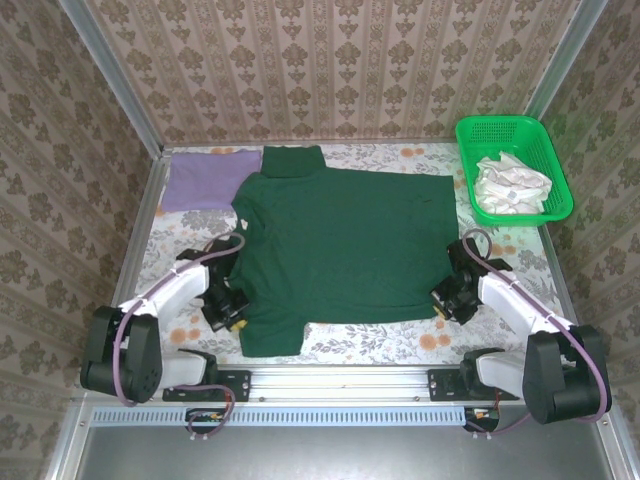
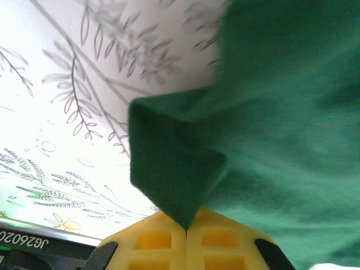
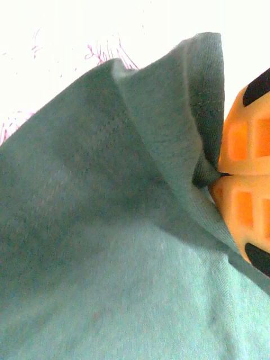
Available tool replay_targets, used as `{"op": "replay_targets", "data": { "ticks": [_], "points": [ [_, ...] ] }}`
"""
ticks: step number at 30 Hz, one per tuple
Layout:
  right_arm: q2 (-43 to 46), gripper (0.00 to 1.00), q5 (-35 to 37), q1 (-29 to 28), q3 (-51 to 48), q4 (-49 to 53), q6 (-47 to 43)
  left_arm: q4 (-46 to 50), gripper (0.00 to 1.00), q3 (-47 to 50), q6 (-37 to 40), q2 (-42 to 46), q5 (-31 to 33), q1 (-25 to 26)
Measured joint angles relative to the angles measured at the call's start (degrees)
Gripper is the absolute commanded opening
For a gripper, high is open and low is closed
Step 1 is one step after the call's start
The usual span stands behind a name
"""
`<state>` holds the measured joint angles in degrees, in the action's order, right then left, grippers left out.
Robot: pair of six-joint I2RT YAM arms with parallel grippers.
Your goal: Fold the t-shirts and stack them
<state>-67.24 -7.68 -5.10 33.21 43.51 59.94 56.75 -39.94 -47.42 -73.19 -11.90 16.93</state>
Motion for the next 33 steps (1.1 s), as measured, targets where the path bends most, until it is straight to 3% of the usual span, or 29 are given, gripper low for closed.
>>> {"op": "replay_targets", "data": {
  "ticks": [6,11,24,26,28,30,33],
  "points": [
    [-1.2,0.00,1.4,0.0,7.6,2.8,-1.8,3.5,0.00,-10.3,1.2,0.2,-0.3,-0.3],
    [-6.4,0.00,2.6,0.0,14.6,3.6,-4.0,4.9,0.00,-20.2,2.2,-4.8,-1.1,-1.8],
    [-27.7,0.01,5.0,2.9,32.0,4.4,-8.8,1.0,0.00,-48.9,2.4,-31.1,-5.3,-5.6],
    [-30.4,0.07,5.4,3.5,33.9,4.3,-9.0,0.9,0.15,-53.2,2.4,-36.1,-6.0,-6.0],
    [-32.5,0.19,5.7,4.4,35.3,4.4,-9.0,1.0,0.24,-57.7,2.5,-40.9,-6.6,-6.5],
    [-33.9,0.22,6.2,5.3,36.7,4.9,-9.5,1.4,0.37,-62.4,2.3,-44.9,-7.0,-7.0],
    [-34.3,0.44,7.7,6.3,39.1,5.4,-10.4,1.9,0.51,-68.2,2.4,-48.0,-6.8,-7.8]
  ]
}}
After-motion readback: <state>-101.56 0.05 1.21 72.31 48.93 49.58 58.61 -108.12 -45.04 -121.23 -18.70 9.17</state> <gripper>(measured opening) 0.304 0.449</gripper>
